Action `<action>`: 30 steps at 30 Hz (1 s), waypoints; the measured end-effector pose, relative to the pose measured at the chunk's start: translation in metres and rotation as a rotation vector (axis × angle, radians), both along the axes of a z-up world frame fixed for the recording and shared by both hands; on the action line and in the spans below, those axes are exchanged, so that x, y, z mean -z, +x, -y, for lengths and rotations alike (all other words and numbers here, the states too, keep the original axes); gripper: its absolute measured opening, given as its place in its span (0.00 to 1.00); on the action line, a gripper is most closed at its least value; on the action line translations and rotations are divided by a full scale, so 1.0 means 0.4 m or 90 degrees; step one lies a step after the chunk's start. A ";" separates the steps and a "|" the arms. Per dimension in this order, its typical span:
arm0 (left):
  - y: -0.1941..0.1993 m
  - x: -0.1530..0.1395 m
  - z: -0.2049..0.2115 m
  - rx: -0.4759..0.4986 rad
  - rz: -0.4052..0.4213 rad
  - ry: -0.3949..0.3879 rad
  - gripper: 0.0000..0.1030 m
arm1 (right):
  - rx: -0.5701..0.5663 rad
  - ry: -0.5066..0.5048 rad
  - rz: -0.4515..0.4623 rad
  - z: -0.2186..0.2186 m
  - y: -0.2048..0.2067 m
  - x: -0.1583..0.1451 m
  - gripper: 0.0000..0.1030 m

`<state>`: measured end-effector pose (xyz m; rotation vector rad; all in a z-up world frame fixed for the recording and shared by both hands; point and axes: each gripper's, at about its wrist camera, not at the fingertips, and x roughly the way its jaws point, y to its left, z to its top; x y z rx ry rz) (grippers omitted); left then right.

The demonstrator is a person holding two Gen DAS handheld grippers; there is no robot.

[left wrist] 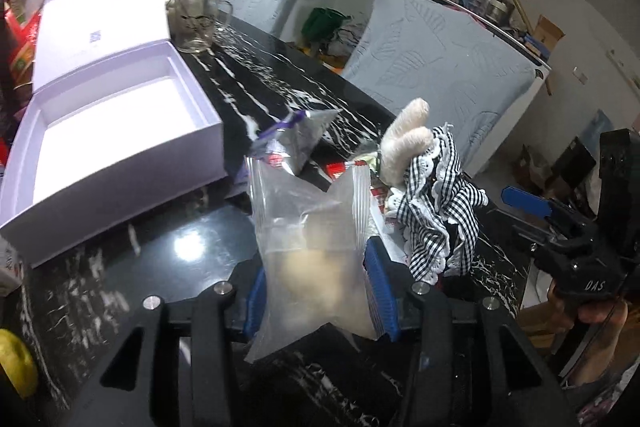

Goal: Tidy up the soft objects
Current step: 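Grasp the clear zip bag with the left gripper while the right grasps the gingham cloth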

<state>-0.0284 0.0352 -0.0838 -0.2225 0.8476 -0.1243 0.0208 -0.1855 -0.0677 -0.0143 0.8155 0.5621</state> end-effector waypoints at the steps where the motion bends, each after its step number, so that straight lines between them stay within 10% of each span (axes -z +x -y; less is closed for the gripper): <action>1: -0.003 -0.001 -0.002 -0.003 0.001 0.001 0.44 | -0.007 -0.001 0.003 -0.013 -0.003 0.000 1.00; 19: -0.030 0.025 -0.052 -0.045 -0.005 -0.006 0.44 | 0.001 -0.104 0.049 -0.179 0.003 0.054 0.91; 30: -0.020 0.031 -0.042 -0.035 -0.007 -0.014 0.44 | 0.015 -0.065 0.017 -0.136 0.011 0.067 0.45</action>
